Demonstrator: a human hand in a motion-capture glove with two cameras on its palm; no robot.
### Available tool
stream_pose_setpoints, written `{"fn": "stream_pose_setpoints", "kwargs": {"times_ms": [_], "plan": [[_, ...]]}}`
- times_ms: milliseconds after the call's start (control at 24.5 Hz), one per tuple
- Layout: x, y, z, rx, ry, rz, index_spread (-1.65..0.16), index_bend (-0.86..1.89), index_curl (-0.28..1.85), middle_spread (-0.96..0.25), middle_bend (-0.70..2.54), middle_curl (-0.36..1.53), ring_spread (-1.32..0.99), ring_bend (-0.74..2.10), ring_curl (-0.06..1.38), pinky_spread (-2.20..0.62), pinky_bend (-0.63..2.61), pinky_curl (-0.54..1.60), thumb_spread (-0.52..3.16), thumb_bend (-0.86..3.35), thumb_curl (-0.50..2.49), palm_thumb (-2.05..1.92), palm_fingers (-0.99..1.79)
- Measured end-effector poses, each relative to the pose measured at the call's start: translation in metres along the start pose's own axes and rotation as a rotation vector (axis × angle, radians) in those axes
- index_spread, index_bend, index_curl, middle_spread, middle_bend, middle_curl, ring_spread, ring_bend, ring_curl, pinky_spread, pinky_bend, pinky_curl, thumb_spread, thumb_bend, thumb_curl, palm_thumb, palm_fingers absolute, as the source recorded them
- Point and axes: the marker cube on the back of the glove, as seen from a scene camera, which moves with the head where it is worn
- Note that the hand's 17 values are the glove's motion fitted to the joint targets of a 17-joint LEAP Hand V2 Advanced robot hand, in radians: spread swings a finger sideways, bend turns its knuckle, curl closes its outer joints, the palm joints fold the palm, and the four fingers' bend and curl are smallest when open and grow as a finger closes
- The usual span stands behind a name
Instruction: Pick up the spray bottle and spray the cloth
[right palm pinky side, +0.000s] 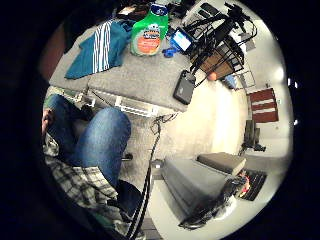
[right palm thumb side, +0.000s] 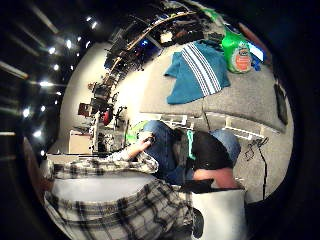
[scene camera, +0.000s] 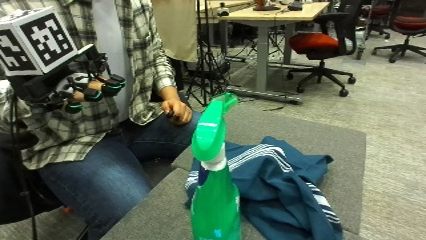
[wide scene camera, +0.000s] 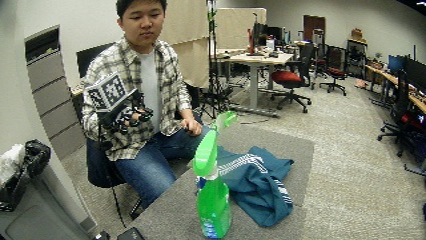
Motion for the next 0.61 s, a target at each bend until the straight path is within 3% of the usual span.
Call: {"fn": "stream_pose_setpoints", "kwargs": {"times_ms": [613], "plan": [[0.057,-0.112,0.012,0.019,-0.076,0.119,-0.33,0.13,0.22,-0.08,0.17,0.2,0.08,0.31,0.19,0.2,0.45,0.17,1.07,0.14,0.3,0.53,0.15]]}}
